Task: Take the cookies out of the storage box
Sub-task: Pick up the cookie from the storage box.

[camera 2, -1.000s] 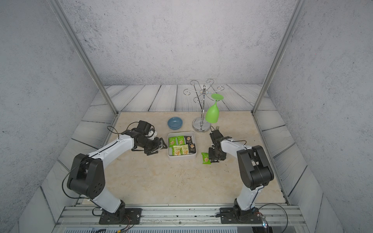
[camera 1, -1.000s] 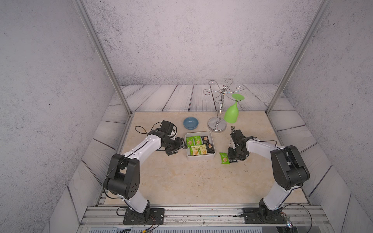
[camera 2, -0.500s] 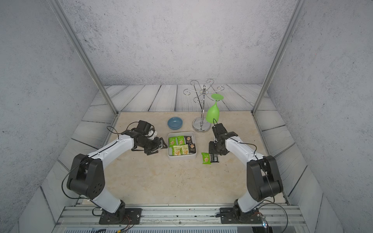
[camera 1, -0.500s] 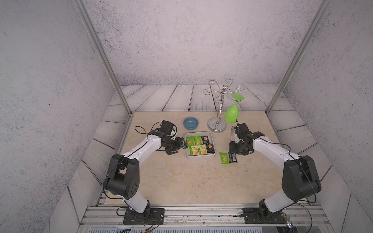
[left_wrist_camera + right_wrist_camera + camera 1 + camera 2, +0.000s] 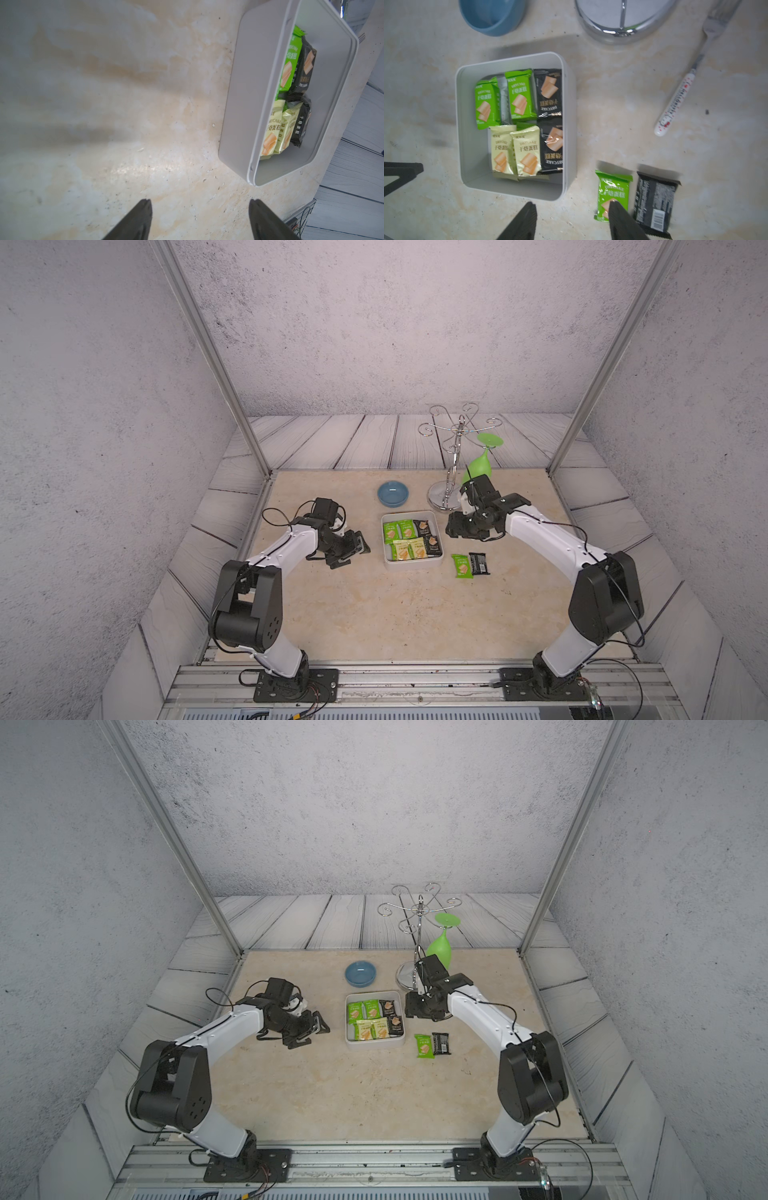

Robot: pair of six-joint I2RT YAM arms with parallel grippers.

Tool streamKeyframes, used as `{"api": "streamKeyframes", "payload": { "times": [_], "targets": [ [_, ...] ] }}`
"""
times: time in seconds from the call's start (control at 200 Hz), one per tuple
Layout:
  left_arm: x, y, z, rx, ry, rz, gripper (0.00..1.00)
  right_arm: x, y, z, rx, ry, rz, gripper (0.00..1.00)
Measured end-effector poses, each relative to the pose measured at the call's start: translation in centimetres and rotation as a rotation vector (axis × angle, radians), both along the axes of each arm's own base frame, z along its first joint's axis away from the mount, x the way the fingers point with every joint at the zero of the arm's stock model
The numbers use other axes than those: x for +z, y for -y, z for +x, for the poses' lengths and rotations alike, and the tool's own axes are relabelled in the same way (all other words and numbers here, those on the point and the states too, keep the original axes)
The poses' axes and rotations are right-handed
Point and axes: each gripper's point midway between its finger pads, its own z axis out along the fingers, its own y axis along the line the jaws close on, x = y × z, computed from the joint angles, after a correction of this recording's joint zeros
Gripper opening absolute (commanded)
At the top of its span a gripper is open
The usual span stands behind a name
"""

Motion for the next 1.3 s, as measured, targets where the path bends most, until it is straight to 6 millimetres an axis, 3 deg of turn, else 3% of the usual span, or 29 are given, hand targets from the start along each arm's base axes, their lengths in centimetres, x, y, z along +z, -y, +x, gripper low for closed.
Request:
{"api": "streamKeyframes", "payload": {
  "times": [0.17, 0.41, 0.871, 1.301],
  "targets": [
    [0.0, -0.6, 0.2, 0.009, 0.006, -0.001, 0.79, -0.7, -3.2, 2.0, 0.034, -0.003, -0.008, 0.6],
    [0.3, -0.4, 0.4, 0.002, 0.02, -0.017, 0.79, -2.7, -5.6, 4.7, 0.043, -0.018, -0.075, 0.57],
    [1.3, 0.8, 0.7, -0.011, 0.034, -0.098, 0.79, -6.2, -7.2, 7.8, -0.005, -0.044, -0.183, 0.58],
    [1.4, 1.1, 0.8, -0.007, 0.028, -0.12, 0.79, -9.6, -7.5, 8.3, -0.004, -0.098, -0.259, 0.58]
  ]
}}
